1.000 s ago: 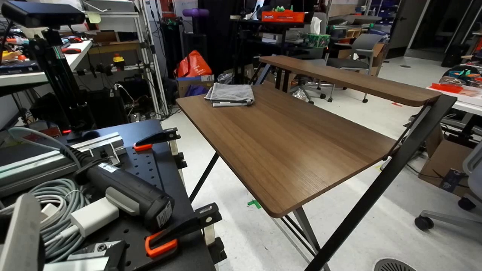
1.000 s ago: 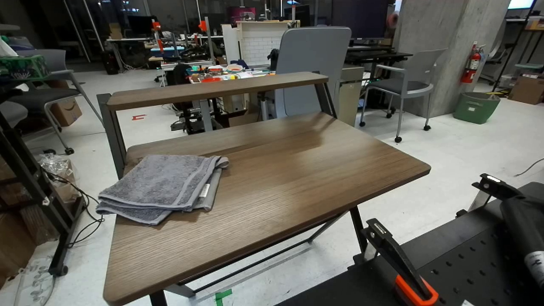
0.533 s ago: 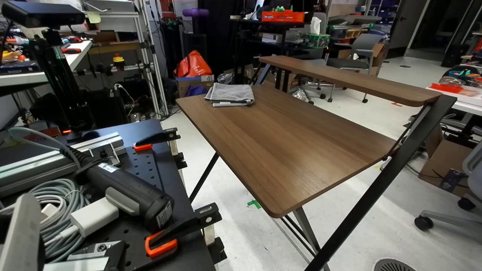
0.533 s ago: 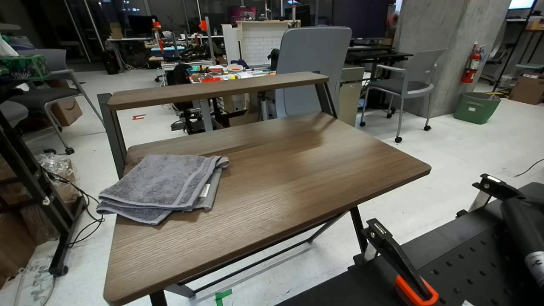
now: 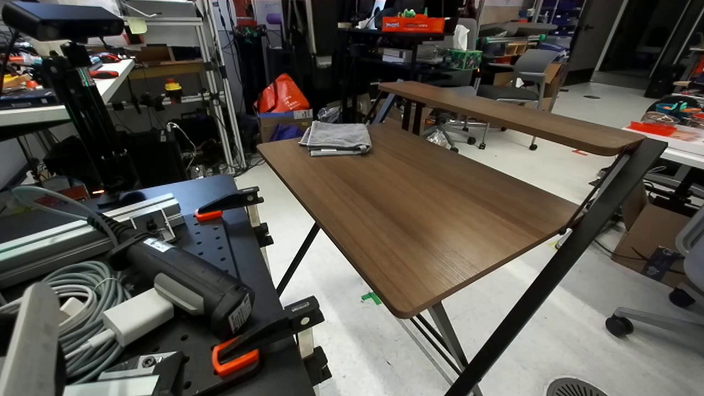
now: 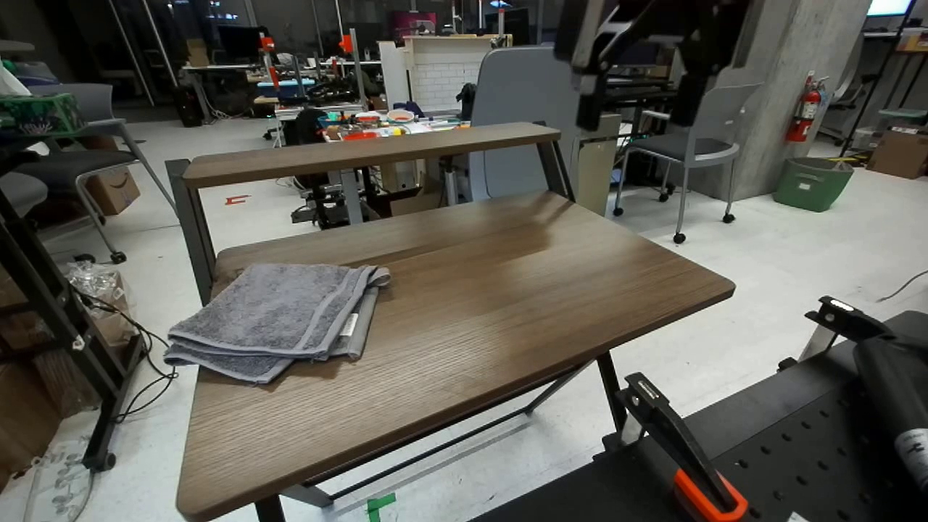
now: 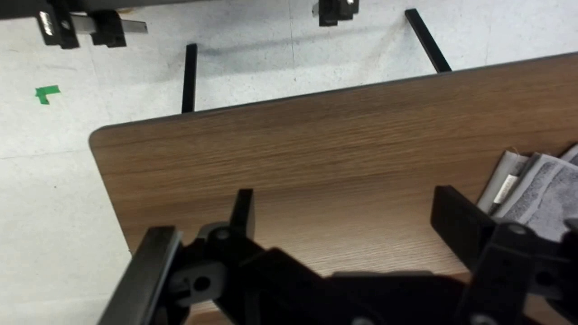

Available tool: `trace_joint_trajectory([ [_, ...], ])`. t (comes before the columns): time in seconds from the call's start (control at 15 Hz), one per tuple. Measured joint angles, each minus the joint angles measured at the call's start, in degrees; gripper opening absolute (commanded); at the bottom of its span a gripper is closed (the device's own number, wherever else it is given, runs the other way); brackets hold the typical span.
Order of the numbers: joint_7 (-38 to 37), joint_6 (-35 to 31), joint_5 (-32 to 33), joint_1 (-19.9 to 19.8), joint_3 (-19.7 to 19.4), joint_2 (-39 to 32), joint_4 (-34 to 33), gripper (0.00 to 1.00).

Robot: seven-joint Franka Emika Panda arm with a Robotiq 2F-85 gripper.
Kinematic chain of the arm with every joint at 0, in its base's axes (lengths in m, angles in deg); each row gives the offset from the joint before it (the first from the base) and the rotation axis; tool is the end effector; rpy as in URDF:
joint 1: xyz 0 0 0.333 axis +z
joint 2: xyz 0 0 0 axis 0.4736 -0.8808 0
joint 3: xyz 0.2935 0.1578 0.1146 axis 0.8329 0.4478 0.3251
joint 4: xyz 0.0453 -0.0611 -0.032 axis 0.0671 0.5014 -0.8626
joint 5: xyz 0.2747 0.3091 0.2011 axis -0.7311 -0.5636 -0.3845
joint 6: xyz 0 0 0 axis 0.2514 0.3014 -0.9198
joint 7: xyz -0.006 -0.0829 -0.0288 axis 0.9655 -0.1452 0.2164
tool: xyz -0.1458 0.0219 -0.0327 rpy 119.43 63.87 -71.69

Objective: Move the towel to the right

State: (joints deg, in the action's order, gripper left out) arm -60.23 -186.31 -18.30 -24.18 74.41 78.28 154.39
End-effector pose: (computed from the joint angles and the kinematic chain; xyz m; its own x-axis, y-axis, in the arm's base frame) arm 0.4883 0.1091 0.2684 0.9976 -0.0368 0.0591 -0.0355 -0.9991 -0.0223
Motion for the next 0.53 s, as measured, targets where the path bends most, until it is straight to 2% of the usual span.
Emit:
trace_joint_trajectory([
  [0.2, -2.39, -2.87, 0.89, 0.31, 0.31, -5.95, -3.22, 1.00],
  [0.53, -2.51, -2.87, 0.89, 0.31, 0.31, -6.64, -4.23, 1.00],
])
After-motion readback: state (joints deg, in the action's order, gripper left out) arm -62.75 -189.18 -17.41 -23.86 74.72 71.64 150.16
